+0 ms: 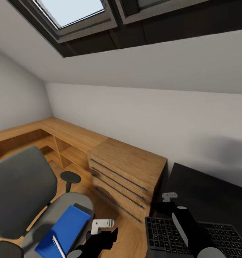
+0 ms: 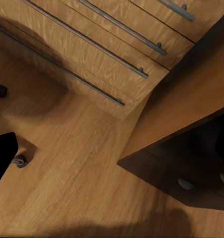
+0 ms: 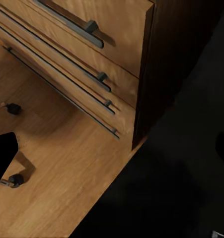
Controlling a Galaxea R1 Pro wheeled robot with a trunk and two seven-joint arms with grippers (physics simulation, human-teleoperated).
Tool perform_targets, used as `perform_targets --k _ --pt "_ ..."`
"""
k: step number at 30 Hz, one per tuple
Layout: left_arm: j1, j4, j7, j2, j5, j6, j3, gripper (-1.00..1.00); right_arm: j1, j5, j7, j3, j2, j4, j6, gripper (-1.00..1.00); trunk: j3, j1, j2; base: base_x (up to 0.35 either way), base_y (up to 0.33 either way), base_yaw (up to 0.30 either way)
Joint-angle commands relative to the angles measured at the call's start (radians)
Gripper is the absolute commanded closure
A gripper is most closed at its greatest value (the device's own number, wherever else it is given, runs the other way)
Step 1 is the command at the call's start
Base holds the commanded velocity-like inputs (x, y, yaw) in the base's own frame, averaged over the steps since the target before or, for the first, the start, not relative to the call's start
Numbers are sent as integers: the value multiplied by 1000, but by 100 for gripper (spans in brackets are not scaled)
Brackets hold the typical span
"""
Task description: In the bedroom, organize the workspace by keeping the computer under the desk, ensuring the monitor is on the desk, placing the keyboard on the desk next to the monitor, placing the mouse on the desk next to the keyboard, moving the folder from the swivel chair onto the desk next to the mouse, stacking the notebook on top of the folder with the pen on top of the notebook, and positioning the swivel chair next to the desk.
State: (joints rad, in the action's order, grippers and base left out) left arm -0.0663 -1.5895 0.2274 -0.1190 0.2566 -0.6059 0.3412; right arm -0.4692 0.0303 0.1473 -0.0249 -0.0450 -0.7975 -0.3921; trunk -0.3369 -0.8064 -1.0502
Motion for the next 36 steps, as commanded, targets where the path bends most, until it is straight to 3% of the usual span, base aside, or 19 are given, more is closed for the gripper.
perform_targets --k 1,18,24,27,36 --pt "0 -1 9 0 10 -3 1 -100 0 3 0 -3 -1 -2 -5 -100 -1 0 -1 0 0 129" --pt "0 -1 9 1 10 -3 1 -100 0 -4 -4 -12 -2 22 -3 -100 -2 0 -1 0 0 21" --pt "0 -1 9 1 10 -3 1 -100 0 -5 -10 -94 -2 54 -4 -100 -2 0 -1 0 0 0" --pt "0 -1 9 1 10 -3 1 -100 0 -4 -19 -113 -2 58 -5 -100 -2 0 -1 0 0 0" --pt "0 -1 9 1 10 -3 1 -100 0 -4 -28 -122 -3 63 -6 -100 -2 0 -1 0 0 0"
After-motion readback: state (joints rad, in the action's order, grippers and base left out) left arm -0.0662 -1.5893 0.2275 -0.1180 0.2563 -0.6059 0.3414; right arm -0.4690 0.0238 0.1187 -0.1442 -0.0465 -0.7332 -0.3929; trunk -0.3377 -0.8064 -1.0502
